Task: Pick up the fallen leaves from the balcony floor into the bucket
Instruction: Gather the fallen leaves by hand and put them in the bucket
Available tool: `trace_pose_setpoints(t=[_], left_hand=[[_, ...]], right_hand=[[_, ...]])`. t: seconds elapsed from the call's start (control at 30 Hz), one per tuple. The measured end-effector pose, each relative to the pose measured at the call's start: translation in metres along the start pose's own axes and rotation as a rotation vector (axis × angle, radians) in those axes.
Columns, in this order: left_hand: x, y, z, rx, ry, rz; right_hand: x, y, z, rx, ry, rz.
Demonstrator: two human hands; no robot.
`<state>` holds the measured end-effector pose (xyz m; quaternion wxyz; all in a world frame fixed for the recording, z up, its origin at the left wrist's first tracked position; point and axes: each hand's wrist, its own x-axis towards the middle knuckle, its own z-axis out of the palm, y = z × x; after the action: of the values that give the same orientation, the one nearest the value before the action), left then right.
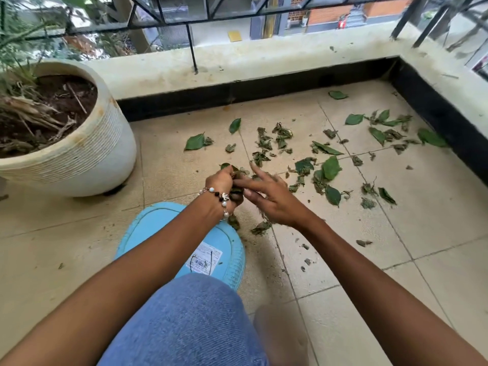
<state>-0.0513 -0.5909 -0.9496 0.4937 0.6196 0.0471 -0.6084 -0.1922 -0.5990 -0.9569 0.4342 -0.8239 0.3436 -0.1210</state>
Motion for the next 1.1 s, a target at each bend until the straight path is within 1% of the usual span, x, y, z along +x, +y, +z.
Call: trace_pose_setpoints(t=[0.03, 0.07, 0.1, 0.13, 0.17, 0.2, 0.23, 0.27, 0.3, 0.33, 0.4, 0.47, 0.5, 0.57, 0.6, 0.67, 0.7, 0.8, 0.87, 0.9, 0.97, 1.0, 1.07, 1.1], left_hand=[[0.002, 0.002, -0.001, 0.01, 0.033, 0.045], [0.002, 0.005, -0.002, 0.011, 0.05, 0.069], [0.005, 0.007, -0.004, -0.001, 0.057, 0.079], [0.005, 0.01, -0.006, -0.018, 0.053, 0.075], [0.007, 0.013, -0.008, -0.034, 0.047, 0.07], [0.008, 0.015, -0.01, -0.045, 0.04, 0.063], [0.01, 0.016, -0.012, -0.045, 0.037, 0.061], [0.01, 0.017, -0.012, -0.035, 0.037, 0.063], [0.01, 0.018, -0.013, -0.021, 0.037, 0.068], [0.009, 0.019, -0.013, -0.013, 0.037, 0.071], [0.01, 0.02, -0.013, -0.01, 0.032, 0.076], [0.013, 0.022, -0.016, -0.007, 0.036, 0.087], [0.013, 0.021, -0.017, 0.001, 0.031, 0.085], [0.014, 0.021, -0.018, 0.013, 0.022, 0.079], [0.014, 0.021, -0.019, 0.01, 0.019, 0.077], [0.015, 0.021, -0.02, -0.002, 0.013, 0.071], [0.016, 0.02, -0.021, 0.0, 0.01, 0.071], [0.017, 0.014, -0.019, 0.026, 0.001, 0.074], [0.017, 0.009, -0.015, 0.05, -0.008, 0.069], [0.017, 0.007, -0.013, 0.06, -0.011, 0.066], [0.017, 0.003, -0.008, 0.071, -0.01, 0.065], [0.016, 0.001, -0.006, 0.071, -0.011, 0.065], [0.016, -0.001, -0.004, 0.068, -0.01, 0.068], [0.016, -0.003, -0.004, 0.07, -0.009, 0.07]], right_hand=[[-0.004, 0.0, -0.001, 0.217, 0.074, -0.01], [-0.006, 0.002, -0.001, 0.41, 0.18, 0.019], [-0.006, 0.008, 0.001, 0.497, 0.26, 0.085], [-0.007, 0.018, 0.005, 0.412, 0.296, 0.161], [-0.008, 0.032, 0.011, 0.161, 0.245, 0.225], [-0.01, 0.046, 0.02, -0.114, 0.132, 0.27], [-0.012, 0.06, 0.029, -0.337, 0.01, 0.293], [-0.014, 0.071, 0.039, -0.457, -0.07, 0.299], [-0.014, 0.077, 0.046, -0.498, -0.094, 0.292], [-0.011, 0.077, 0.051, -0.506, -0.077, 0.256], [-0.003, 0.067, 0.055, -0.502, -0.027, 0.148], [0.01, 0.057, 0.064, -0.533, -0.023, 0.044], [0.012, 0.053, 0.065, -0.585, -0.082, 0.008], [0.012, 0.052, 0.069, -0.705, -0.252, -0.084], [0.011, 0.057, 0.07, -0.747, -0.296, -0.145], [0.006, 0.069, 0.067, -0.779, -0.26, -0.236], [0.005, 0.075, 0.063, -0.789, -0.232, -0.25], [-0.004, 0.094, 0.046, -0.875, -0.194, -0.169], [-0.011, 0.103, 0.03, -0.906, -0.15, -0.047], [-0.016, 0.106, 0.023, -0.893, -0.16, 0.028], [-0.025, 0.107, 0.013, -0.82, -0.262, 0.144], [-0.03, 0.104, 0.009, -0.784, -0.322, 0.169], [-0.038, 0.098, 0.005, -0.768, -0.384, 0.182], [-0.041, 0.097, 0.005, -0.785, -0.377, 0.173]])
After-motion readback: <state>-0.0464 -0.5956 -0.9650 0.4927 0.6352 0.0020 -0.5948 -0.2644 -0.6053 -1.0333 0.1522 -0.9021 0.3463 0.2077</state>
